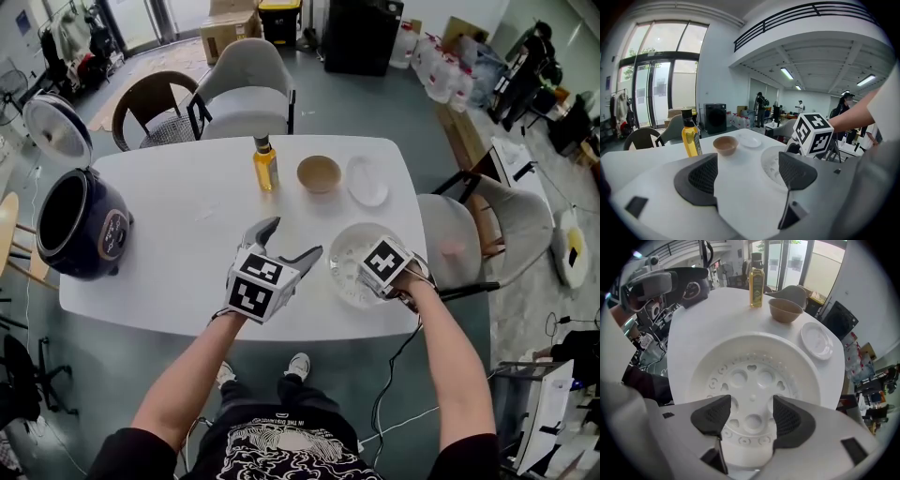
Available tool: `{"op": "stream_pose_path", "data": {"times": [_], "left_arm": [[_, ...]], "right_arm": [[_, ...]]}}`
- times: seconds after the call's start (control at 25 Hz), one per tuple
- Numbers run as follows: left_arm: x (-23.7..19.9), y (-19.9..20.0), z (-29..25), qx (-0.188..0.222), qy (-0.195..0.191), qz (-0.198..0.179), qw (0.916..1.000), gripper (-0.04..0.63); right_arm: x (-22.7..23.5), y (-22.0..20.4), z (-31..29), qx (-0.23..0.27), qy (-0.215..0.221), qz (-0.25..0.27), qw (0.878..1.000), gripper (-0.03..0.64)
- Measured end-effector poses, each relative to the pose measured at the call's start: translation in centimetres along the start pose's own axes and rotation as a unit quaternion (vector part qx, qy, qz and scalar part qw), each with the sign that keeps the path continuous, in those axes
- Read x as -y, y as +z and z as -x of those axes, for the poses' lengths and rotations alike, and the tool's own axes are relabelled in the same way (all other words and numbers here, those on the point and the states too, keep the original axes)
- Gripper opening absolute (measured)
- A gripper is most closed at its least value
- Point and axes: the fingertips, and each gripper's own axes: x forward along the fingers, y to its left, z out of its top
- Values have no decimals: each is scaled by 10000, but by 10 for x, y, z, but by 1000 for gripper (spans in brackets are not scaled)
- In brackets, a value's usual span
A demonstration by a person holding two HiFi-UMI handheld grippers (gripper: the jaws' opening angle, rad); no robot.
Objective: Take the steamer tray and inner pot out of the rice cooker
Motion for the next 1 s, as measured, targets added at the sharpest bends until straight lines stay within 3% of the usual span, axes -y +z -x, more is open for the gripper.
{"op": "stream_pose_path", "data": {"times": [0.16,0.48,0.72,1.0], "left_arm": [[-11,7,18,97,116,32,9999,402],[-51,33,79,470,639,132,9968,402],[-119,39,200,866,1346,323,9866,403],[-190,12,339,1097,2114,549,9697,403]], "right_arm": [[-12,25,23,500,127,53,9987,296],[-30,97,102,1579,-402,344,9860,296],[-119,199,177,2535,-450,914,9620,296],[-233,295,235,3385,-203,1308,9316,296]]}}
